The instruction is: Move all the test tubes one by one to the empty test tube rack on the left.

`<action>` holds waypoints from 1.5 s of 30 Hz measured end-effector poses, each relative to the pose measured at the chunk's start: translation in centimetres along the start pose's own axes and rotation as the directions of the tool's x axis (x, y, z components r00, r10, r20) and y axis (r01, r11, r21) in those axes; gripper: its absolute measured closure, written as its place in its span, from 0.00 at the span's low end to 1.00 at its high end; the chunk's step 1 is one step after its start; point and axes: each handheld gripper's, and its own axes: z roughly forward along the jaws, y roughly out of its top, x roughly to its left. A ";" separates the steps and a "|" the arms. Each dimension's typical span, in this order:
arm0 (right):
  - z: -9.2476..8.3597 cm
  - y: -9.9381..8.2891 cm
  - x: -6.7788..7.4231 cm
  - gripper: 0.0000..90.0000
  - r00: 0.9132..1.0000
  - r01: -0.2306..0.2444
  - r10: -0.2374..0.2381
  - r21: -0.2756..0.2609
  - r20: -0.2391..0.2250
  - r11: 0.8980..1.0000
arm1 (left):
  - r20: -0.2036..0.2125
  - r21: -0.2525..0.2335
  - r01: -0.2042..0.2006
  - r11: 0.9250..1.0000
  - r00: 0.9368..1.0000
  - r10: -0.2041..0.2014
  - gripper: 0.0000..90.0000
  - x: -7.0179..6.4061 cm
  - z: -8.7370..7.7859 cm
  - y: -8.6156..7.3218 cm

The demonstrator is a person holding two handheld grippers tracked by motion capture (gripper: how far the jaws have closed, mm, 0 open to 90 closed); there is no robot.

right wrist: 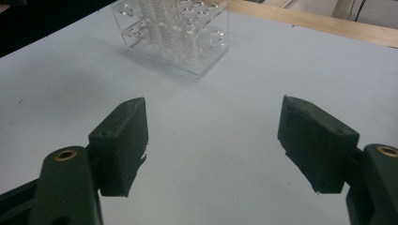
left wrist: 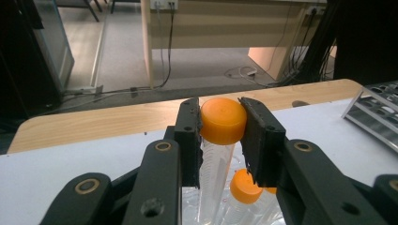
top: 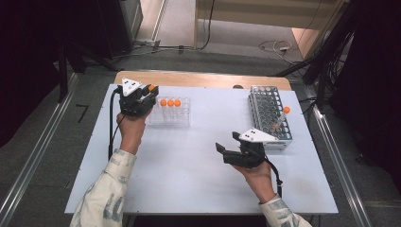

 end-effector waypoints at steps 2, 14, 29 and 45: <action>0.0 0.0 0.0 0.26 1.000 0.000 0.000 0.002 0.000 1.000 | 0.000 0.001 -0.010 1.000 1.000 0.010 0.76 -0.1 0.1 -0.3; 0.1 -0.1 0.0 0.26 1.000 0.003 -0.003 0.003 0.001 1.000 | -0.007 0.031 -0.020 0.999 1.000 0.020 0.76 -0.3 0.8 -2.4; -0.2 0.0 -0.3 0.26 1.000 -0.005 0.005 -0.008 0.014 1.000 | 0.017 0.015 0.031 0.999 0.999 -0.031 0.64 -0.1 0.1 -2.3; -1.7 0.1 -5.2 0.28 0.977 -0.030 0.038 -0.040 0.211 0.999 | 0.069 0.044 0.047 0.998 0.996 -0.050 0.31 -2.2 -4.0 -5.2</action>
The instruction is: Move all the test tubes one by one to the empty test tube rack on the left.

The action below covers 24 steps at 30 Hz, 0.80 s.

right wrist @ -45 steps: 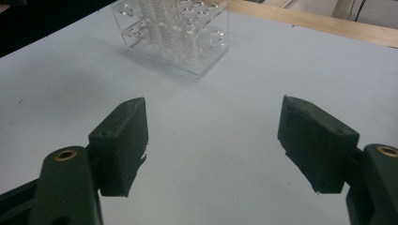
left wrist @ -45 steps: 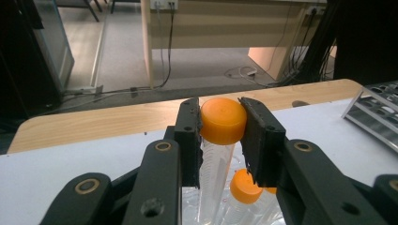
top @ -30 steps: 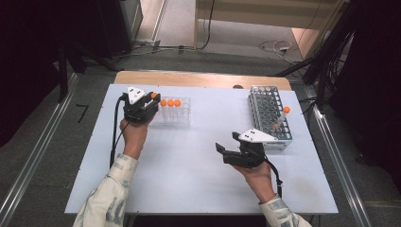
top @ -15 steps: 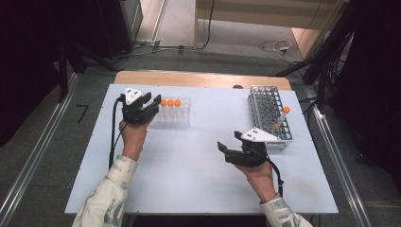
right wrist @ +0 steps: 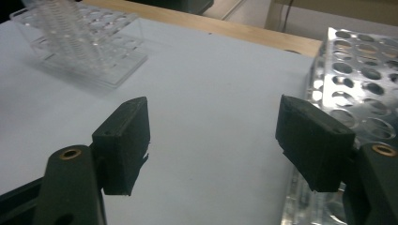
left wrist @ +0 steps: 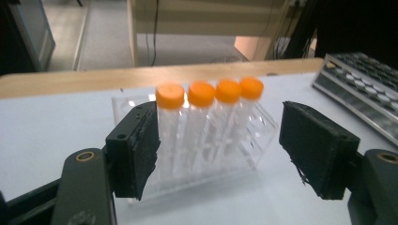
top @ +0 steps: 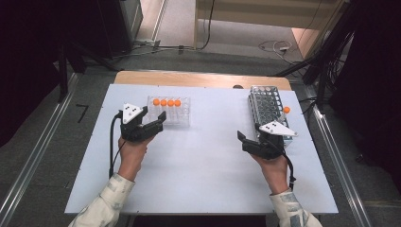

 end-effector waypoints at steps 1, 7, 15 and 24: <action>0.0 0.0 -0.4 0.28 1.000 -0.007 0.007 0.000 0.010 1.000 | 0.003 -0.001 0.001 1.000 1.000 -0.001 0.31 -0.1 -0.1 -0.3; -0.2 -0.1 -2.5 0.29 0.997 -0.046 0.046 -0.005 0.054 0.999 | 0.016 0.006 -0.023 1.000 1.000 0.023 0.31 -1.0 -0.8 -1.0; -0.3 -0.3 -5.4 0.29 0.989 -0.091 0.092 -0.009 0.115 0.996 | 0.026 0.020 -0.042 0.999 0.999 0.041 0.31 -1.4 -1.3 -1.9; -0.4 -0.6 -8.5 0.30 0.970 -0.143 0.145 -0.023 0.194 0.989 | 0.011 0.021 -0.050 0.999 0.999 0.049 0.31 -1.3 -1.8 -2.1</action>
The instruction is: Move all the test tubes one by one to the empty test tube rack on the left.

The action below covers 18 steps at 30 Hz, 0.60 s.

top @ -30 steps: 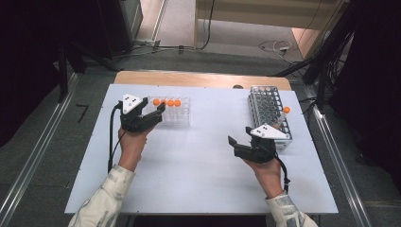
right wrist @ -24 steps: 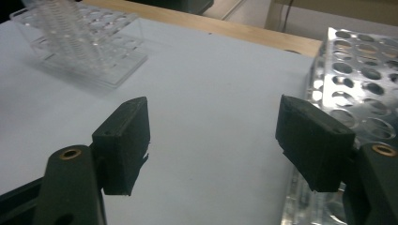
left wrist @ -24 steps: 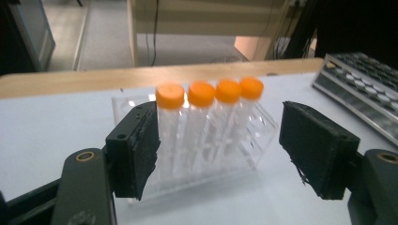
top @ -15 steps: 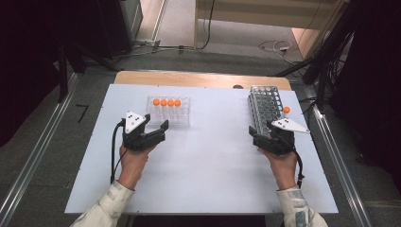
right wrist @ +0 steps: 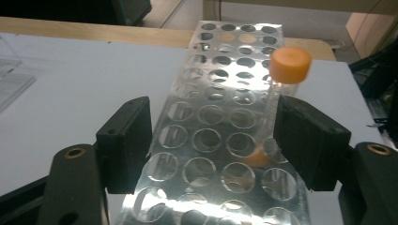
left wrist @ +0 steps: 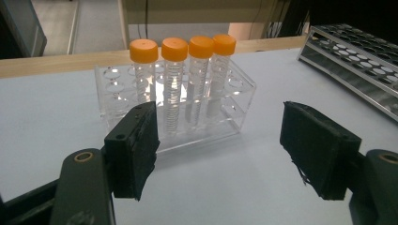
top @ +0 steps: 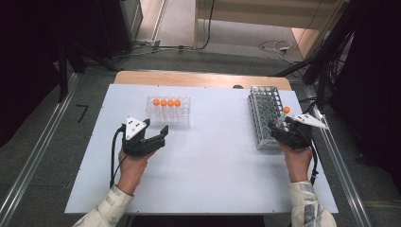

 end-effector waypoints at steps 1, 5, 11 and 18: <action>0.1 0.0 -0.2 0.30 1.000 0.002 -0.002 0.001 0.011 1.000 | 0.000 -0.001 0.002 1.000 1.000 -0.002 0.31 0.0 0.0 0.0; 0.7 -0.1 -1.1 0.33 0.999 0.006 -0.006 0.013 0.044 1.000 | 0.001 0.000 0.003 1.000 1.000 -0.003 0.31 0.0 0.1 -0.1; 2.0 -0.3 -1.9 0.43 0.998 0.000 -0.001 0.025 0.061 1.000 | 0.006 0.006 -0.002 1.000 1.000 0.002 0.31 -0.1 0.2 -0.2; 3.0 0.2 -2.4 0.55 0.997 0.012 -0.015 0.040 0.071 0.999 | 0.006 0.003 -0.004 1.000 1.000 0.004 0.31 -0.2 0.2 -0.2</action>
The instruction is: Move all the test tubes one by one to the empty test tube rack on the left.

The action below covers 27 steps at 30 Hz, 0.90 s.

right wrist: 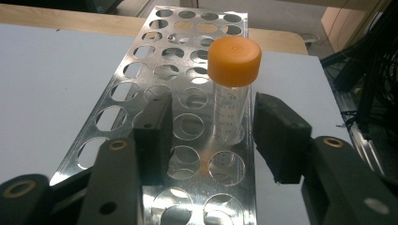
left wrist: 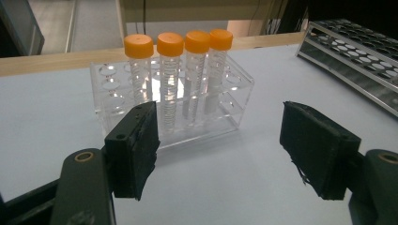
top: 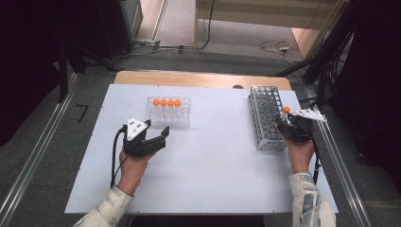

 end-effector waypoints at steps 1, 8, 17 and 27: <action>0.1 0.1 -0.1 0.56 1.000 -0.006 0.006 0.005 -0.003 1.000 | 0.000 0.000 0.000 1.000 1.000 0.000 0.31 0.0 0.0 0.0; 1.0 0.6 -0.7 0.68 1.000 -0.018 0.019 0.037 -0.018 0.999 | 0.004 0.005 -0.007 1.000 1.000 0.007 0.31 -0.1 0.1 0.0; 1.0 0.9 -0.9 0.79 1.000 -0.019 0.019 0.053 -0.004 0.998 | 0.005 0.006 -0.005 1.000 1.000 0.005 0.32 -0.1 0.1 -0.1; -1.1 3.0 -0.6 0.79 1.000 0.008 -0.008 -0.008 0.006 1.000 | 0.009 0.006 -0.006 1.000 1.000 0.006 0.32 -0.1 0.1 0.0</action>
